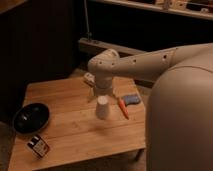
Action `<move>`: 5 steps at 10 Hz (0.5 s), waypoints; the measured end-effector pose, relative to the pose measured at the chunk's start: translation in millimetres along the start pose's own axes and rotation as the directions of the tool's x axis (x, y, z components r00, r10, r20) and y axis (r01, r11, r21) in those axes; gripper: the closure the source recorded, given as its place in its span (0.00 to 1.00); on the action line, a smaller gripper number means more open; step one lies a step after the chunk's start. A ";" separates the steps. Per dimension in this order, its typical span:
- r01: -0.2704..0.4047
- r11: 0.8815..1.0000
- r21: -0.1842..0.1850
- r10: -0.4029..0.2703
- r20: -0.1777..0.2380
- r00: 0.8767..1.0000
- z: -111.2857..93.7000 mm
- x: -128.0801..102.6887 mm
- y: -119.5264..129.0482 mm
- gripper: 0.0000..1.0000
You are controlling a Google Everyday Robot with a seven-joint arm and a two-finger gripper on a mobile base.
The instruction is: Place the ceramic cup over the eraser
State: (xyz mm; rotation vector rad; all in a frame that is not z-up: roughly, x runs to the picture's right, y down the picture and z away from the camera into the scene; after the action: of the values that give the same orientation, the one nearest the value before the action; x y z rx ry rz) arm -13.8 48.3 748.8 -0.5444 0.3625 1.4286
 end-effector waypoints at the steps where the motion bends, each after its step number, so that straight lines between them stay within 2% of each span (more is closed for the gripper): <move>1: 0.002 1.000 -0.009 -0.002 0.000 1.000 7.3 -1.7 0.8 0.20; 5: 0.040 0.999 -0.008 -0.040 -0.003 0.999 34.5 -26.0 19.0 0.20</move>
State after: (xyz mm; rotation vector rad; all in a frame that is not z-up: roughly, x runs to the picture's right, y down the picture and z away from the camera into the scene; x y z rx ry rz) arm -38.6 47.0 789.0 -0.5576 0.3468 1.3908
